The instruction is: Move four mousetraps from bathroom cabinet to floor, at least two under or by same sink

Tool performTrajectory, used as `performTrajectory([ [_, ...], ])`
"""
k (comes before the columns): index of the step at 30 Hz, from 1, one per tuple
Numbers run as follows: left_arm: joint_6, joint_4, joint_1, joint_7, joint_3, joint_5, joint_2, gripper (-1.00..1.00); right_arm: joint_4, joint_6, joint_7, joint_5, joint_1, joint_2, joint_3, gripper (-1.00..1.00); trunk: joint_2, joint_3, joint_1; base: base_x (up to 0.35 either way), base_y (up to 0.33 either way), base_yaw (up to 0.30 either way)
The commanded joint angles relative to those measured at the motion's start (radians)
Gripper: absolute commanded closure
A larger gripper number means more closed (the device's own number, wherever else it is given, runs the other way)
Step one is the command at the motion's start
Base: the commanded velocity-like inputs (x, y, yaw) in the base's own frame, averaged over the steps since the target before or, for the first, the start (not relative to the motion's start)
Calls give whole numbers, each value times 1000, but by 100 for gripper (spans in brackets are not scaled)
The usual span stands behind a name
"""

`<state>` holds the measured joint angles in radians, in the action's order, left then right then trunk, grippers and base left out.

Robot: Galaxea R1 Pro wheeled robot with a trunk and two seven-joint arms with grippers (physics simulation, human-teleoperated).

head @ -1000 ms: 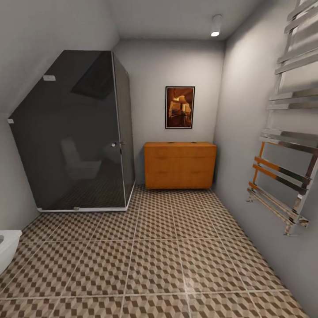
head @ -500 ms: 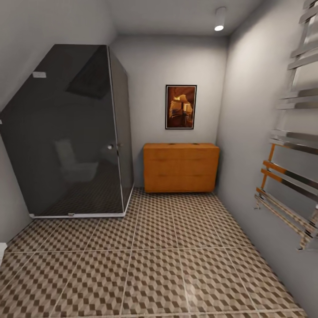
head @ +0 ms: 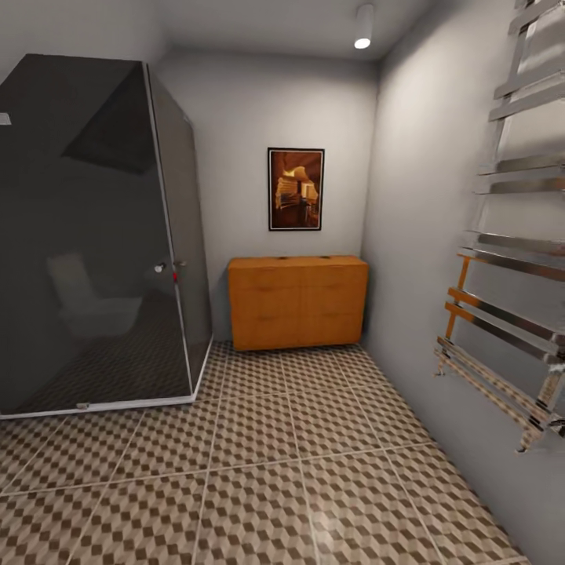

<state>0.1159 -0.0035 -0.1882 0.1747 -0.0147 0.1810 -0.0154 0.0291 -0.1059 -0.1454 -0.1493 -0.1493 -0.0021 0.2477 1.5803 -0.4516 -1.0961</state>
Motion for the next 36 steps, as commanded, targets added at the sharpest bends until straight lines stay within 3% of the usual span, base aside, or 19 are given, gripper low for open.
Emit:
performTrajectory([
  [1, 4, 0, 0, 2, -2, 8, 0, -100, 3, -6, 0, -10, -1, 0, 8, -100, 1, -1, -1, 324, 0, -240],
  [10, 4, 0, 0, 1, -2, 8, 0, -100, 3, -6, 0, -10, -1, 1, 8, -100, 1, -1, -1, 324, 0, -133],
  [36, 4, 0, 0, 2, -2, 9, 0, -100, 3, -6, 0, -10, -1, -1, 8, -100, 1, -1, -1, 324, 0, -6],
])
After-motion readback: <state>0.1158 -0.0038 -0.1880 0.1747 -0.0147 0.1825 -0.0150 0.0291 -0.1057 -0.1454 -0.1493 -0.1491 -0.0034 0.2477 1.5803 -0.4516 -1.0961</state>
